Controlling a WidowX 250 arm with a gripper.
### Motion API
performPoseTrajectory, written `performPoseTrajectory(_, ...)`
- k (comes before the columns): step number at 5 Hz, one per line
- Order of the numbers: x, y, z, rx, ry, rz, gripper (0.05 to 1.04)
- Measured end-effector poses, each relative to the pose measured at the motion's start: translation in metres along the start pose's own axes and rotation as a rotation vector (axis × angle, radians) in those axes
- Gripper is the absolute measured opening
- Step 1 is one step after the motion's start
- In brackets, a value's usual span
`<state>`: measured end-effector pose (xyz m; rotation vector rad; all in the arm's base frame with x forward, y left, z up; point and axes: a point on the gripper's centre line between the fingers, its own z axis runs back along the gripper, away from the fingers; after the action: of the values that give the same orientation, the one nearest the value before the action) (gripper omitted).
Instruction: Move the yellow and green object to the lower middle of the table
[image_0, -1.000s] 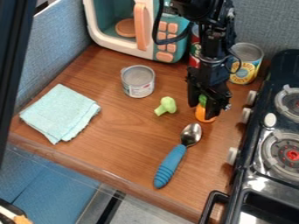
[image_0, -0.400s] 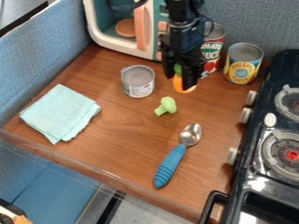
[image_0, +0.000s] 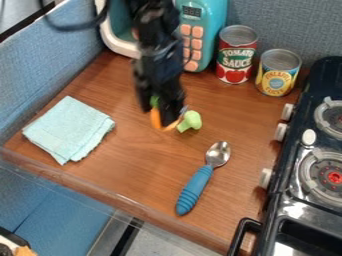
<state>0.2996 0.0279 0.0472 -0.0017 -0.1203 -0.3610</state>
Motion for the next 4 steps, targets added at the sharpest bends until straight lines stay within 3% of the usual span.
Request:
performPoseTrajectory(1,-0.024,0.009,-0.016,-0.012,0.001,0.040,0.654)
performPoseTrajectory(2,-0.029,0.009,-0.035,-0.036,0.034,0.033,0.654)
performPoseTrajectory(3,-0.037,0.008,-0.051,-0.046,0.093,0.037,0.654)
performPoseTrajectory(4,-0.034,0.007,-0.053,-0.024,0.135,0.030,0.654)
